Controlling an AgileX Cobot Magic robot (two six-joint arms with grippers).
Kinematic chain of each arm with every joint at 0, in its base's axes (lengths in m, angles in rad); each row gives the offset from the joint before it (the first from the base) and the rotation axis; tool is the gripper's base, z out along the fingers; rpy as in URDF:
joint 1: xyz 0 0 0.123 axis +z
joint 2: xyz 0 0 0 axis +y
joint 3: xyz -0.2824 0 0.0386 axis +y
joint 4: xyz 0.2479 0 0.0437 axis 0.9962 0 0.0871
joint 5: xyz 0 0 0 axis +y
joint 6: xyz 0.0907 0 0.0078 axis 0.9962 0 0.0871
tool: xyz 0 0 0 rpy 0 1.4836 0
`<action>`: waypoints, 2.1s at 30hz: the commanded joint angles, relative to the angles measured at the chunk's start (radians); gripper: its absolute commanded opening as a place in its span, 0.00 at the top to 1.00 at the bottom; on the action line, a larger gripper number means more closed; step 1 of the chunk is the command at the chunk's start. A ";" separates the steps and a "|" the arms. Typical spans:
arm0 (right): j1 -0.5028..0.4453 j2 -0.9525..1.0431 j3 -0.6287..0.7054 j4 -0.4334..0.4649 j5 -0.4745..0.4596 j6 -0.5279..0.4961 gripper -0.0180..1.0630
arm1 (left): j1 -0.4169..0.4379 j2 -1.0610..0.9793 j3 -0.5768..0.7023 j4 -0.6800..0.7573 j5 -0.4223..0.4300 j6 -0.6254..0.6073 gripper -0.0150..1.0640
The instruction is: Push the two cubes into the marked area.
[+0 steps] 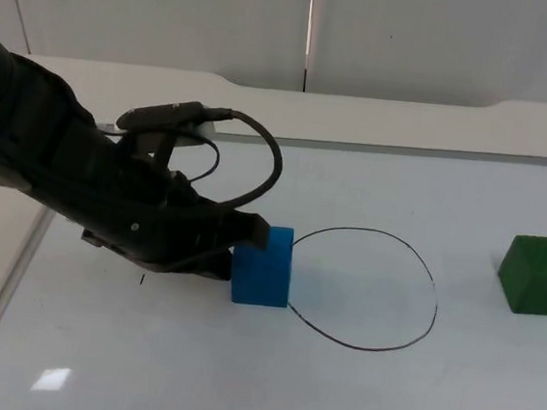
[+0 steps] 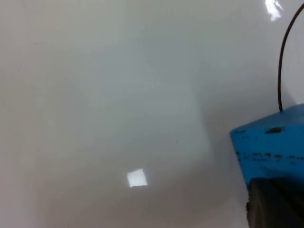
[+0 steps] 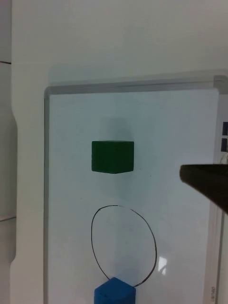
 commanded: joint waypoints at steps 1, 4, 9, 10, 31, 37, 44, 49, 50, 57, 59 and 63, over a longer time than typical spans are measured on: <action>-0.004 -0.004 0.003 0.007 -0.003 -0.004 0.01 | -0.015 0.005 -0.004 -0.010 0.015 -0.005 0.99; -0.004 -0.004 0.003 0.007 -0.003 -0.004 0.01 | -0.020 0.005 -0.004 -0.010 0.013 -0.005 0.99; -0.004 -0.004 0.003 0.007 -0.003 -0.004 0.01 | -0.020 0.005 -0.006 -0.010 0.013 -0.005 0.99; -0.004 -0.004 0.003 0.007 -0.003 -0.004 0.01 | -0.020 0.005 -0.010 -0.010 0.013 -0.005 0.99; -0.004 -0.004 0.003 0.009 -0.003 -0.004 0.01 | -0.096 0.022 -0.070 -0.010 -0.018 -0.021 0.99; -0.004 -0.004 0.003 0.009 -0.003 -0.004 0.01 | -0.096 0.022 -0.070 -0.010 -0.014 -0.028 0.99; -0.004 -0.004 0.003 0.009 -0.003 -0.004 0.01 | -0.113 0.022 -0.070 -0.010 0.014 -0.061 0.99; -0.004 -0.004 0.003 0.020 -0.003 -0.021 0.01 | -0.122 0.022 -0.070 0.036 0.016 -0.110 0.99; -0.004 -0.004 0.003 0.022 -0.003 -0.023 0.01 | -0.122 0.022 -0.070 0.049 0.016 -0.119 0.99; -0.004 -0.004 0.003 0.022 -0.003 -0.023 0.01 | -0.123 0.022 -0.070 0.186 0.016 -0.203 0.99; -0.004 -0.004 0.003 0.022 -0.003 -0.023 0.01 | -0.123 0.022 -0.070 0.219 0.021 -0.236 0.99; -0.004 -0.004 0.003 0.022 -0.003 -0.023 0.01 | -0.124 0.022 -0.070 0.201 0.079 -0.238 0.99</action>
